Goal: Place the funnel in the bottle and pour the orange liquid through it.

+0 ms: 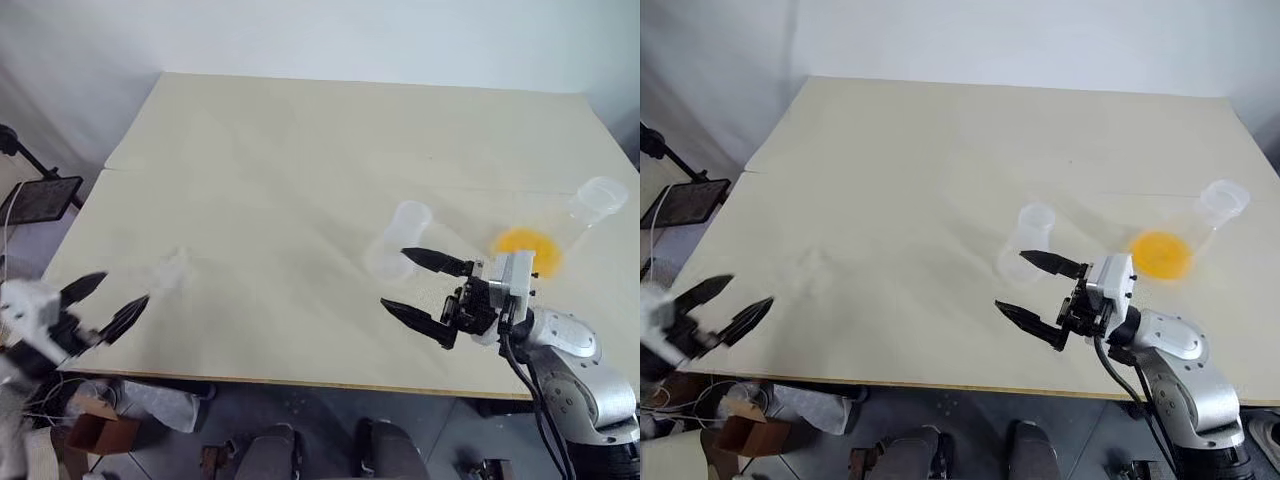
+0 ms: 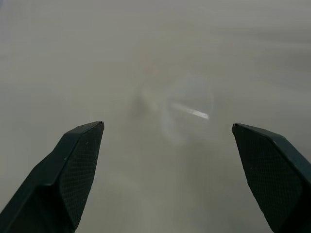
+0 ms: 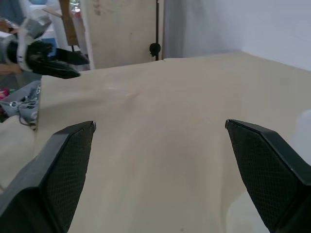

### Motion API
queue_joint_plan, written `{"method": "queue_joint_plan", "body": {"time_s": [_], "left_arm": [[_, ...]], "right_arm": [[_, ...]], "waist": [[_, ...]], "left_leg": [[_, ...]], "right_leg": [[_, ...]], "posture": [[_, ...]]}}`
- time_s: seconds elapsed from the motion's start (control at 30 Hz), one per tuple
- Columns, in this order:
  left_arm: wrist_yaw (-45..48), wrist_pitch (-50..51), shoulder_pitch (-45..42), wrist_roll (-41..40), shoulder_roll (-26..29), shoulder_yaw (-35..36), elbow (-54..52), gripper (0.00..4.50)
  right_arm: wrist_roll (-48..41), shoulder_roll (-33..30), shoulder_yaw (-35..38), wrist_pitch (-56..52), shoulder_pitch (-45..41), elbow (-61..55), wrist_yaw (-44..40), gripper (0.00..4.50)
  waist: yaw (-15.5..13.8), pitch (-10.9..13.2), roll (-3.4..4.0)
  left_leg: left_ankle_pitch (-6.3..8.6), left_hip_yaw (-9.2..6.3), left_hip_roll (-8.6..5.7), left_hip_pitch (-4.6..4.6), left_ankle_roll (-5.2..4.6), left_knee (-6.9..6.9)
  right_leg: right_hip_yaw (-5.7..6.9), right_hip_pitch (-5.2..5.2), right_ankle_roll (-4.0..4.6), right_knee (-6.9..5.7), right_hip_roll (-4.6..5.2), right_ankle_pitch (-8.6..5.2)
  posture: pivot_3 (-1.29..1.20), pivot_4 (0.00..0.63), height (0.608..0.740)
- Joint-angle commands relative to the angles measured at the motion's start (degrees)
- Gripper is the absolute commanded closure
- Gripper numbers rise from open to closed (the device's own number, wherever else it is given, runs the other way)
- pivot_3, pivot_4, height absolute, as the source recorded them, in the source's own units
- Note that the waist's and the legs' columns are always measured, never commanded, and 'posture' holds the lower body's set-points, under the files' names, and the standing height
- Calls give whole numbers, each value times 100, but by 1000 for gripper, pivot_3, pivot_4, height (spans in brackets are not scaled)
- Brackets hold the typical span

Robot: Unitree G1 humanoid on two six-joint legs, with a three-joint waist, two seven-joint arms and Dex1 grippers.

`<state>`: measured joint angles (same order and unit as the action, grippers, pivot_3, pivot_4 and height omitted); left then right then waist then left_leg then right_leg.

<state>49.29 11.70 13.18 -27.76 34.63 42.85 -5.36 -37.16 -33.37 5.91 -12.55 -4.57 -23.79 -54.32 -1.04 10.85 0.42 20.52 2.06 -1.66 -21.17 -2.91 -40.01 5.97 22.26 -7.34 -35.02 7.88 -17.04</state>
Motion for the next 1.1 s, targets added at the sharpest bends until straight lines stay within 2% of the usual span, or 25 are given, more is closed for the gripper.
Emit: {"method": "queue_joint_plan", "body": {"time_s": [0.03,0.2,0.33,0.67,0.87,1.1], "left_arm": [[-268,83,464,-353,-125,557,-474,6],[-350,231,981,-645,-277,748,-741,6],[-467,293,1051,-730,-355,532,-966,6],[-1404,887,-25,-766,-277,-198,-970,6],[-1221,1140,-405,-829,84,-251,-317,6],[-811,711,-1052,-481,640,-445,819,6]], "right_arm": [[-27,-92,5,49,-125,88,-251,0],[2,-69,-24,52,-304,261,-398,0],[54,-37,-52,80,-316,334,-459,0],[138,-32,88,117,-66,189,-358,0],[181,-37,167,155,124,49,-224,0],[237,-15,222,214,209,13,-133,0]], "waist": [[-47,0,0],[-34,-1,-2],[-4,-1,-2],[-23,-2,-3],[12,-2,-3],[18,-3,-3]], "left_leg": [[1,-2,1,0,0,0],[7,-6,-3,8,3,-1],[11,-2,-1,7,5,9],[11,3,-2,1,3,7],[14,8,10,1,9,9],[15,12,19,1,12,6]], "right_leg": [[1,-3,0,3,2,0],[4,-14,3,29,18,-1],[3,0,7,22,17,-3],[2,6,7,-5,12,-4],[0,9,7,-5,-15,-4],[0,11,10,-6,-23,-5]], "posture": [[0,150,740],[0,150,740],[0,150,740],[0,150,740],[0,150,740],[0,150,740]]}}
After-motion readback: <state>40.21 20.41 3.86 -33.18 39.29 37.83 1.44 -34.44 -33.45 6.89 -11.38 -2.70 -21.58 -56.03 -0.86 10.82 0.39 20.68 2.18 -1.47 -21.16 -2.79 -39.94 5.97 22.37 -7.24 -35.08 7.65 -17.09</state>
